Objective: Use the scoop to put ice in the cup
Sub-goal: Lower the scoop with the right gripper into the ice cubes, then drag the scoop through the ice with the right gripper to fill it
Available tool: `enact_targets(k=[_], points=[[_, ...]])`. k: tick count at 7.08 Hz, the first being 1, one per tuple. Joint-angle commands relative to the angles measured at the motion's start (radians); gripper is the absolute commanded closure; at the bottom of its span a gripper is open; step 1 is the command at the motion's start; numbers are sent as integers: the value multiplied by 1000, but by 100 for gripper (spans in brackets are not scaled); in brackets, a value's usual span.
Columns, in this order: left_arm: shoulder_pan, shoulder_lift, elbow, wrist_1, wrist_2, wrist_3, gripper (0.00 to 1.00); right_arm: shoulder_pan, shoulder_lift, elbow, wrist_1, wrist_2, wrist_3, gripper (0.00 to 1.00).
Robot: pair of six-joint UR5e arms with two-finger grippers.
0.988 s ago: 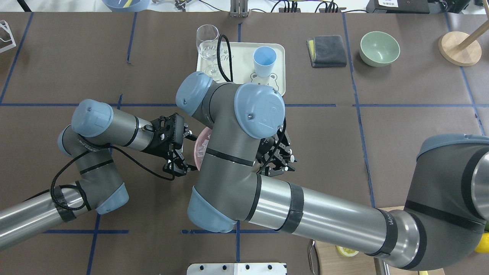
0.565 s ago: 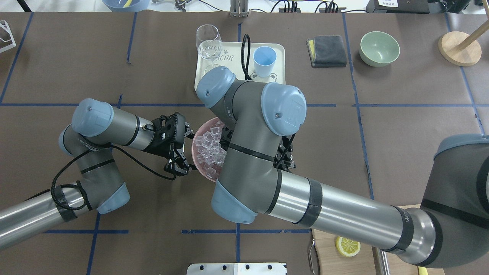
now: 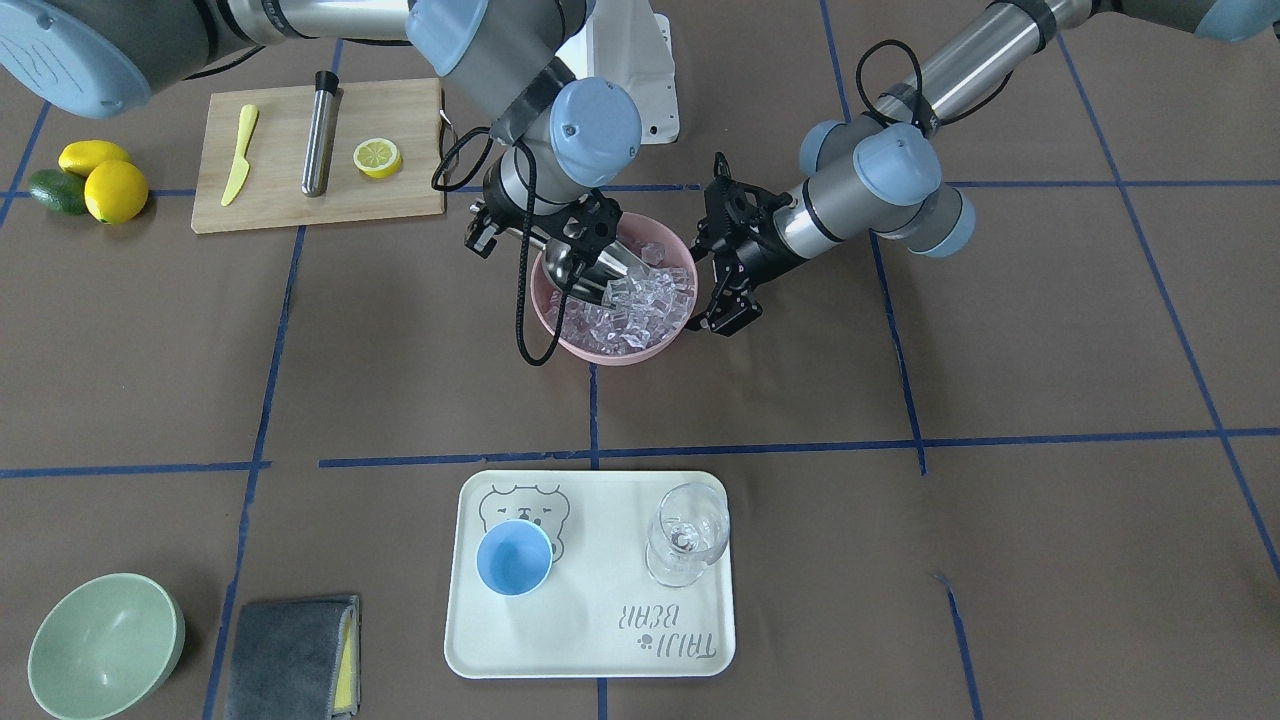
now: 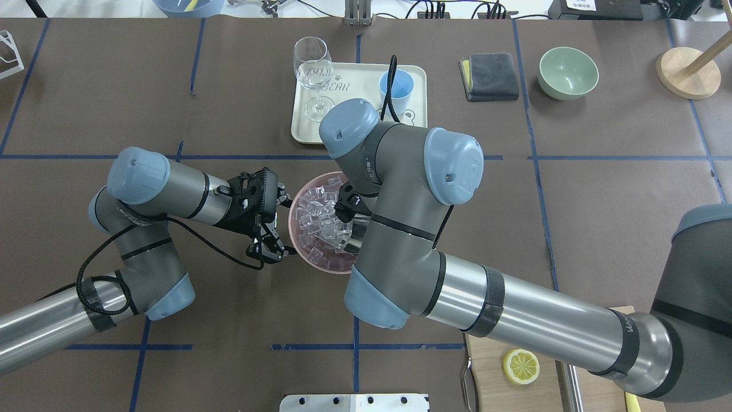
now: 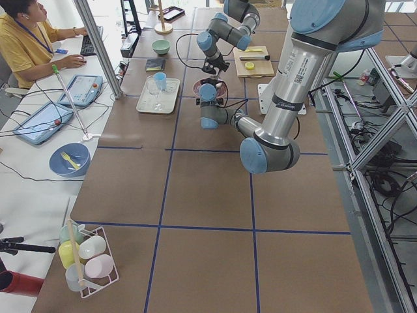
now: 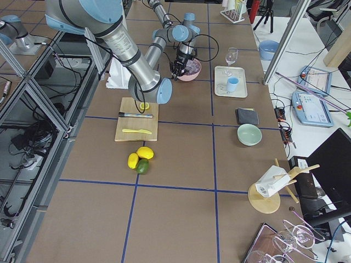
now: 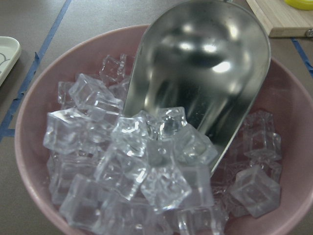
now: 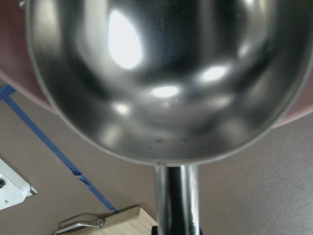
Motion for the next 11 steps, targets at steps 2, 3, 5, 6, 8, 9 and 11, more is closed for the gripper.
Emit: enact_targets(k=[2,3,5,6,8,9,11], points=[[0,-1,-1,0,0,-1,0,4,-34,7,84,31,69,100],[0,-1,-1,0,0,-1,0,7,-83,48,150,50,76,100],[0,-1,-1,0,0,1,0,8,-146,118,225,81,125,100],[0,-1,-2,-2,0,-1,0,7,-146,121,229,81,152,100],[0,-1,-1,-2,0,1,0,8,-166,126,320,83,217,100],[-1,0,-2,-5,0,1,0,7,-230,162,421,87,255,100],[-1,2,-2,-18,0,-1,0,7,-278,191,526,98,310,100]])
